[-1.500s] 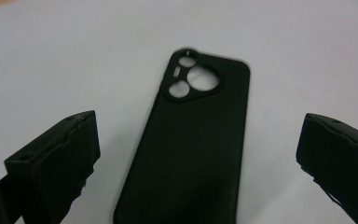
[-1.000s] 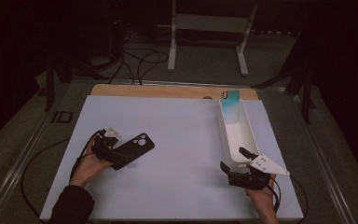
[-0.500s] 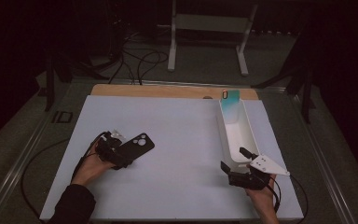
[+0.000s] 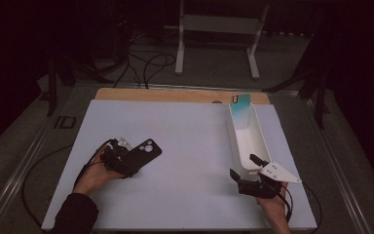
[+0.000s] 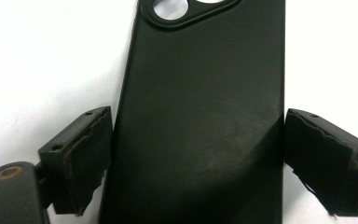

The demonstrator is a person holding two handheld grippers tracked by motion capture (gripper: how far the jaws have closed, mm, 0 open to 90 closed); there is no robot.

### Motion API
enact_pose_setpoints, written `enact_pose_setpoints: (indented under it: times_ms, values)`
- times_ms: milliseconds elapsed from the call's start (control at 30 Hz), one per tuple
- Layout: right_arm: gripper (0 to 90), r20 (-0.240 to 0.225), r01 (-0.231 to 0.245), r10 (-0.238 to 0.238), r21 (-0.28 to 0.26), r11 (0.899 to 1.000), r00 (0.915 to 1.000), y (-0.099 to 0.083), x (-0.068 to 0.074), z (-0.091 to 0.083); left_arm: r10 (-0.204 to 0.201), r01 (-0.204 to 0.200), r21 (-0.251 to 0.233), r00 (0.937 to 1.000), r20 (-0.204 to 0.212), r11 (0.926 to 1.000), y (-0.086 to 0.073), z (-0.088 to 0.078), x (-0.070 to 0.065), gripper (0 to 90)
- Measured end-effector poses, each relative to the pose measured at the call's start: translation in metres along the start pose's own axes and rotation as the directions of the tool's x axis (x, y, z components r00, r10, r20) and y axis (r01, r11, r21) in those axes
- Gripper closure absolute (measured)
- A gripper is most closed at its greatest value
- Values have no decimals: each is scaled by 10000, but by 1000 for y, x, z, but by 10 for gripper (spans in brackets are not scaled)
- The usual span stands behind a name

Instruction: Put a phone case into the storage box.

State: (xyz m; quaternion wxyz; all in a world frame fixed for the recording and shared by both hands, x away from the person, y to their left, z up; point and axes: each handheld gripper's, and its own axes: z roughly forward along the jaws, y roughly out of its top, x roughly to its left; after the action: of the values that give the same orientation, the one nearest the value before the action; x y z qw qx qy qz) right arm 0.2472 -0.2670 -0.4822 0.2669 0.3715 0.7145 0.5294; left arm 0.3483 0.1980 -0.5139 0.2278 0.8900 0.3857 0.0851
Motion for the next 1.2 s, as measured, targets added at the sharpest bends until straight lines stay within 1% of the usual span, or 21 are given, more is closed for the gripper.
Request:
enact_pose_setpoints:
  times_ms: [33, 67, 100, 300, 367, 433, 500, 567, 600, 667, 767, 900, 1033, 1133, 1200]
  values:
    - [86, -2, -3, 3, -2, 10000, 10000, 0, 0, 0, 0, 0, 0, 10000, 0, 10000, 0, 0, 0, 120]
    - [86, -2, -3, 3, -2, 10000, 10000, 0, 0, 0, -31, 32, 299, 10000, -24, 9995, 3, 0, -1, 120]
    - [86, -4, -16, 16, 3, 10000, 10000, 0, 0, 0, -46, 47, 376, 10000, -31, 9993, 5, 0, -2, 129]
    - [86, -2, -14, 14, 6, 10000, 10000, 0, 0, 0, -90, 96, 407, 9998, -154, 9991, 5, -2, -7, 156]
    - [86, -1, -12, 12, 2, 10000, 10000, 0, 0, 0, -159, 161, 282, 9998, -92, 9995, 5, -3, -8, 163]
    - [86, -2, -11, 11, 6, 10000, 10000, 0, 0, 0, -219, 220, 98, 9997, -142, 9997, 6, -3, -10, 166]
    - [86, 7, -3, 2, 7, 10000, 10000, 0, 0, 0, -334, 333, -90, 9994, -36, 9994, 7, -4, -11, 166]
    - [86, 4, -10, 10, 2, 10000, 10000, 0, 0, 0, -411, 408, -262, 9991, -79, 9988, 7, -6, -12, 166]
    - [86, 9, -10, 10, 4, 10000, 10000, 0, 0, 0, -449, 448, -321, 9990, -15, 9985, 7, -7, -12, 166]
    - [86, 6, -13, 13, 6, 10000, 10000, 0, 0, 0, -454, 449, -442, 9989, -105, 9980, 7, -9, -14, 166]
    - [86, -4, -17, 17, 3, 10000, 10000, 0, 0, 0, -472, 464, -616, 9988, -119, 9970, 8, -12, -17, 165]
    - [86, -17, -22, 22, 48, 10000, 10000, 0, 0, 1, -587, 575, -1030, 9982, -93, 9930, 8, -17, -21, 164]
    - [86, -41, -21, 21, 78, 10000, 10000, 0, 1, 1, -746, 719, -1513, 9971, -117, 9859, 7, -22, -25, 164]
    - [86, -53, -31, 31, 112, 9999, 10000, 0, 1, 2, -727, 687, -1717, 9972, -172, 9827, 7, -24, -29, 163]
    - [86, -71, -15, 16, 126, 9999, 10000, 0, 1, 2, -763, 711, -1897, 9969, -205, 9793, 7, -25, -32, 163]
